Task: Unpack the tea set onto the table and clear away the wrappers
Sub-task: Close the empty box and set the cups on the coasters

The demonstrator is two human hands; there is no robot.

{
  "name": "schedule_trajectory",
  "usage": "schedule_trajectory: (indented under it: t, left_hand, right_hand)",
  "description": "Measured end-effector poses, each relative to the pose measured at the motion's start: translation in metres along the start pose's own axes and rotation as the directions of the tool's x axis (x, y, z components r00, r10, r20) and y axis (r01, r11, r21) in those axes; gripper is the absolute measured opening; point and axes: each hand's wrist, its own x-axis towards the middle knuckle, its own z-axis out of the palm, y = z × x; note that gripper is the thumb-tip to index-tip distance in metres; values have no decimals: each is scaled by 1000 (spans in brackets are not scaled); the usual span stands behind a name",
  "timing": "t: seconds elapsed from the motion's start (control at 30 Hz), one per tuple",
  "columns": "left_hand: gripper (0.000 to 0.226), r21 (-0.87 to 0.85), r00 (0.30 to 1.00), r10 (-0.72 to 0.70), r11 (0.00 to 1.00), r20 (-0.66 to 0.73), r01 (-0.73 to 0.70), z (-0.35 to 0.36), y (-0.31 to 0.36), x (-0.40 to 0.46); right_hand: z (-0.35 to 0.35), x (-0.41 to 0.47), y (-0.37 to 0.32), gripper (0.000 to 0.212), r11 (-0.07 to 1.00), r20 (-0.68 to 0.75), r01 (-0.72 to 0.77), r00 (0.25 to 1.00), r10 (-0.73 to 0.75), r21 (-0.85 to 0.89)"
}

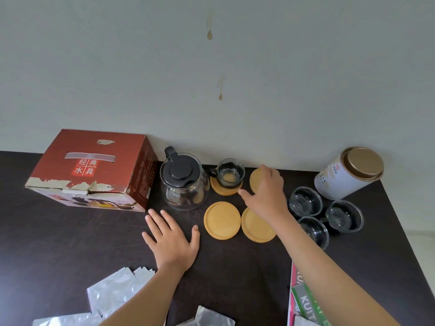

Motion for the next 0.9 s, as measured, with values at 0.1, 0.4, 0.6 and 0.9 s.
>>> schedule_trajectory:
  t: [0.1, 0.4, 0.6, 0.9]
  left_hand:
    - [98, -10, 1000, 0, 1000, 0, 0, 1, 1, 0]
    - [99, -14, 1000, 5, 1000, 2, -5, 1, 1, 0]
    - [99, -14, 1000, 8, 1000, -5, -8, 1, 1, 0]
    - [98, -5, 1000, 8, 1000, -11, -8, 2, 1, 0]
  right_hand:
    - [-18, -9, 26, 91, 996, -34, -53, 998, 50, -69]
    - [-57, -13, 84, 102, 940, 82, -260, 955, 284, -222]
    - [-55, -12, 87, 90, 943, 93, -253, 956, 278, -218]
    - [-55, 4, 60, 75, 979, -37, -174, 984, 172, -102]
